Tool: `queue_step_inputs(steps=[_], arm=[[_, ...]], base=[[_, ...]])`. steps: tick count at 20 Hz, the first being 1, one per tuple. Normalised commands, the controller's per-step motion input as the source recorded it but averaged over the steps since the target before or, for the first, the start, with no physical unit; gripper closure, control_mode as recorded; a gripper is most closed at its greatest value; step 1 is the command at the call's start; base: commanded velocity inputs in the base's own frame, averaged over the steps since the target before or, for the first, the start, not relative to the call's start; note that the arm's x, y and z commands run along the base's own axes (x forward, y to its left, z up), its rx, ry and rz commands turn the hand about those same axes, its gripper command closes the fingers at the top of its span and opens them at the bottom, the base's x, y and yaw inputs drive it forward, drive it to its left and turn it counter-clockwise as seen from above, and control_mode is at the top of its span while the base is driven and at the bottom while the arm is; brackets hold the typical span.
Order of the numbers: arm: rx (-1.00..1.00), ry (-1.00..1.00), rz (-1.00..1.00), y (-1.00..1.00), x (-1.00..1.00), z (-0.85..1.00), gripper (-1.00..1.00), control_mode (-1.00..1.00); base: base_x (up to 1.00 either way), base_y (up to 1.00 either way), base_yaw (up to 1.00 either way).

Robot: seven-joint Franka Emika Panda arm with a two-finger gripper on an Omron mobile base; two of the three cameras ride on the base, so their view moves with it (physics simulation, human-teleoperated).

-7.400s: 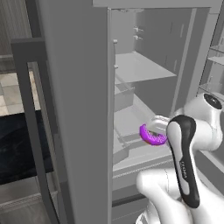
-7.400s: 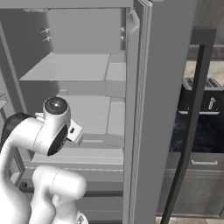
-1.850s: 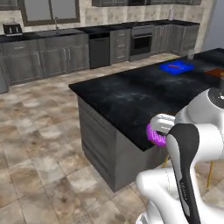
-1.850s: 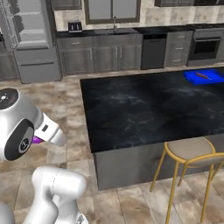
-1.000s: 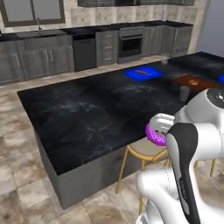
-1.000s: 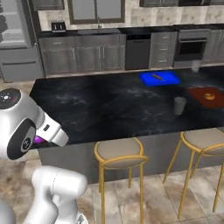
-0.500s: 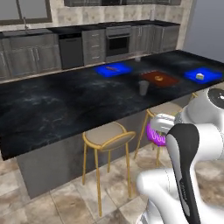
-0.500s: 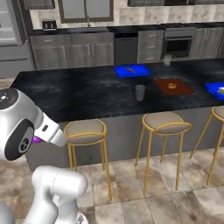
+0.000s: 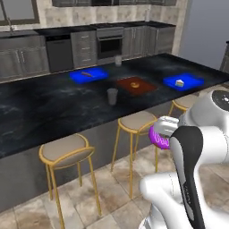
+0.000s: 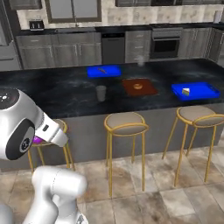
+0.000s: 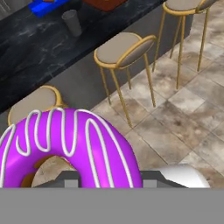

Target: Take the cake and donut from the fridge and place them on the empty tray on the dining counter.

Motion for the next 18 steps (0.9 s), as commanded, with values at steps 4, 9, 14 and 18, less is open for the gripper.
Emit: queue_step_inputs(steps=[4, 9, 14, 18], arm=[[0.0, 0.0, 0.0, 0.0, 0.0, 0.0, 1.0, 1.0], [0.0, 0.0, 0.0, 0.0, 0.0, 0.0, 1.0, 1.0], [0.0, 0.0, 0.0, 0.0, 0.0, 0.0, 1.0, 1.0], [0.0, 0.0, 0.0, 0.0, 0.0, 0.0, 1.0, 1.0]], base=[[0.0, -1.0, 0.05], [0.03, -1.0, 0.09], [0.32, -1.0, 0.03], [0.92, -1.0, 0.1]])
